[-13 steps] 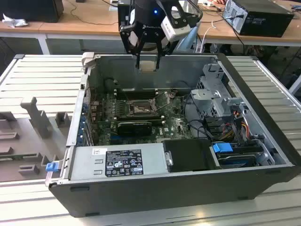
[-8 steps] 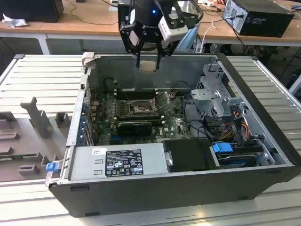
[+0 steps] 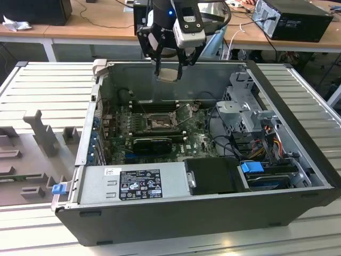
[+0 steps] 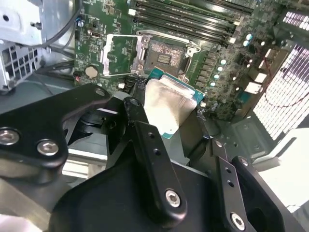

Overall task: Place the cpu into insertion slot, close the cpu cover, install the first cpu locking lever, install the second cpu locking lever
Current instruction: 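Place the cpu into insertion slot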

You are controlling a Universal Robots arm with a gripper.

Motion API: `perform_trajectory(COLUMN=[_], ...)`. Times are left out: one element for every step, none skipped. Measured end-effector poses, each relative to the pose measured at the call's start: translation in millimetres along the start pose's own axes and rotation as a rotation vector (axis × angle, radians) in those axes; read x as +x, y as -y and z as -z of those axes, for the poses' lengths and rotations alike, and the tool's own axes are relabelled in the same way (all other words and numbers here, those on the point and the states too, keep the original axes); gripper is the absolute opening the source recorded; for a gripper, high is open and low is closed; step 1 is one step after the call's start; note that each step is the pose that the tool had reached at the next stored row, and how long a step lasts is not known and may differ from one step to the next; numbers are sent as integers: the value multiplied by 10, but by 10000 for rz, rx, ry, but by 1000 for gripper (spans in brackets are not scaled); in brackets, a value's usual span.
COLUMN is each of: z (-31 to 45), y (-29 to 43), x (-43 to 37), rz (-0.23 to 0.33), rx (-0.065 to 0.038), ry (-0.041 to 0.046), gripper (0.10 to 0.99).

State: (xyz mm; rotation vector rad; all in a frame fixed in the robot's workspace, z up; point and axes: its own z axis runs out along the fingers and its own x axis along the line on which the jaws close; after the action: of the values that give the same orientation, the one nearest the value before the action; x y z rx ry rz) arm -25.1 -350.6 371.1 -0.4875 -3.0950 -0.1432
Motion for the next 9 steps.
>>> perform_trajectory(z=[0,-5,-13,-18,-27,-28,-27,-28,-29], y=[0,1,1,2,3,3,3,3,3], x=[0,0,0,0,0,-1,0,-1,-1], rz=[-82,-93,-93,-93,-93,-93,-97,-143,-239], rx=[-1,-2,-1,2,25,29,30,29,28], ry=[7,8,9,9,18,18,18,23,31], gripper=[525,525,525,525,525,525,525,525,525])
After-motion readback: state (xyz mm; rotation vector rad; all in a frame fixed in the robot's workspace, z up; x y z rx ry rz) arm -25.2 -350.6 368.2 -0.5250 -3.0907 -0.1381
